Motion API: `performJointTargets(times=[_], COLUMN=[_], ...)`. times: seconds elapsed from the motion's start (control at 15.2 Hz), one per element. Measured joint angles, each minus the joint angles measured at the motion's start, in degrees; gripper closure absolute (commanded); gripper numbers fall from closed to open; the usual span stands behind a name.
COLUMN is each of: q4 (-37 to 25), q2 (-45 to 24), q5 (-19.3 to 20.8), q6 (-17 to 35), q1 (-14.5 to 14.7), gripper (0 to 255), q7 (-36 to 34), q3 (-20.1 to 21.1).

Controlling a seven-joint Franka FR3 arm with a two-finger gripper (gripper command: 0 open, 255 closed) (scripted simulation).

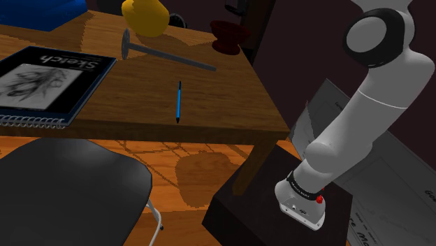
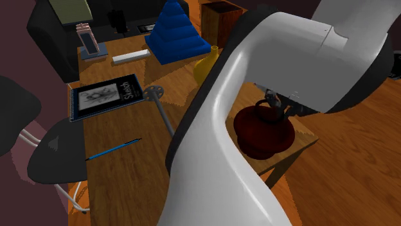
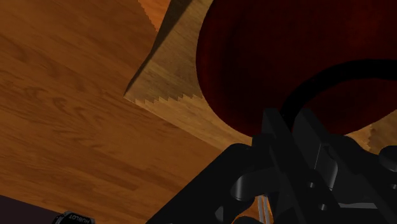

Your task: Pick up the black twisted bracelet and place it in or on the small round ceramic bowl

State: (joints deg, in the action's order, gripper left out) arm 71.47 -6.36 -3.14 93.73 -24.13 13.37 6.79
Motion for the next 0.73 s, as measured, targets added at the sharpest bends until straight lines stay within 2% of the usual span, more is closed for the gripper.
performJointTargets(times=[0.73], q4=[13.66], q2=[3.99], q5=[-0.72], q6=[9.66], q1=[-0.37], gripper=[255], q7=[1.14], q3=[-0.23])
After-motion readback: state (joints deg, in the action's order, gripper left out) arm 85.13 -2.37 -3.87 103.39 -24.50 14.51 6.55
